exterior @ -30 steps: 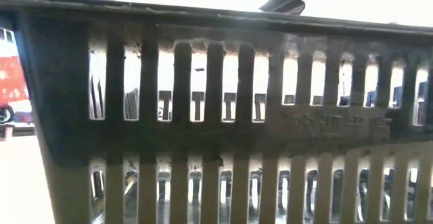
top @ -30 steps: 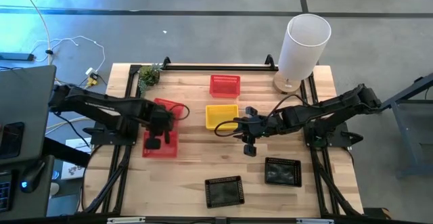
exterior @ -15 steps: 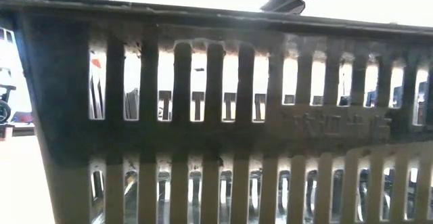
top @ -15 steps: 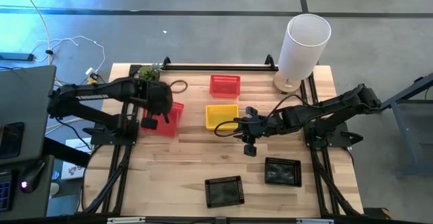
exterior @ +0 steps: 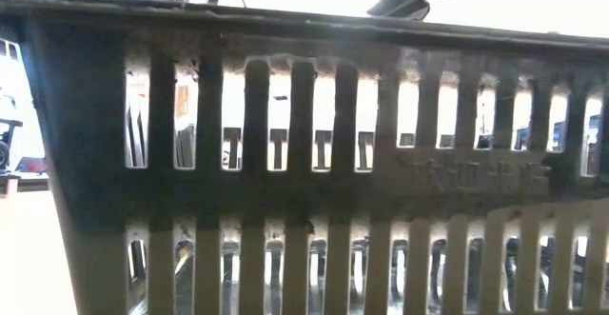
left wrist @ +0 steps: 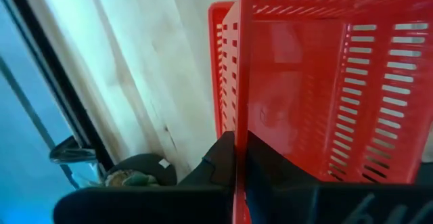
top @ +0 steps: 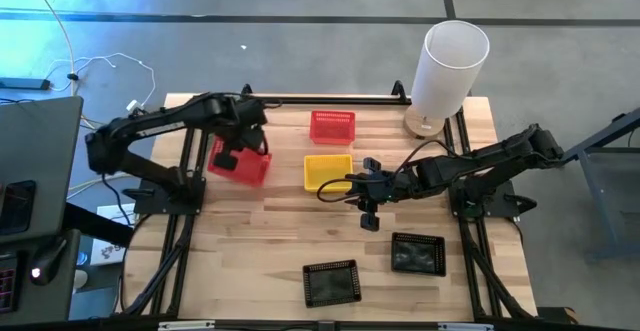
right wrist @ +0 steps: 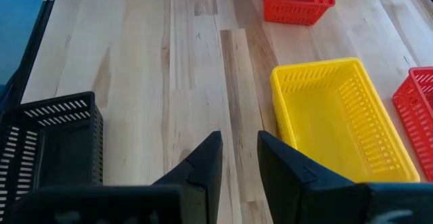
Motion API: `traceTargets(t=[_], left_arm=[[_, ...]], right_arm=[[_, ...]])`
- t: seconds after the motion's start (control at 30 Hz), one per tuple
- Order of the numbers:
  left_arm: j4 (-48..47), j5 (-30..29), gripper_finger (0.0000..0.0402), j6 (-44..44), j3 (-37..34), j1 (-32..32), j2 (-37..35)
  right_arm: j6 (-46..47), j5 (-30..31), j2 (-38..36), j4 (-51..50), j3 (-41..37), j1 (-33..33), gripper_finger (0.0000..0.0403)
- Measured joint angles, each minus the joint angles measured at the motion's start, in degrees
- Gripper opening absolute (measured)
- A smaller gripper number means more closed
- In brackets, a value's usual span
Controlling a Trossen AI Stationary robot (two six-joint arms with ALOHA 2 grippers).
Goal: Stack baskets by color
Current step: Stack the bottom red bin on the middle red bin
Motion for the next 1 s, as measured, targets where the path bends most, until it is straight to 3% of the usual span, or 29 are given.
traceTargets(t=[0.73,1.0], left_arm=[[2.88,5.47,0.0000,2.66,0.00,6.21,12.77],[3.49,10.43,0.0000,3.38,0.00,9.76,15.60]], right_arm=[[-0.07,-0.05,0.00,-2.13,0.00,0.84,0.0083],[-0.26,1.91,0.00,-2.14,-0.02,2.98,0.0083]])
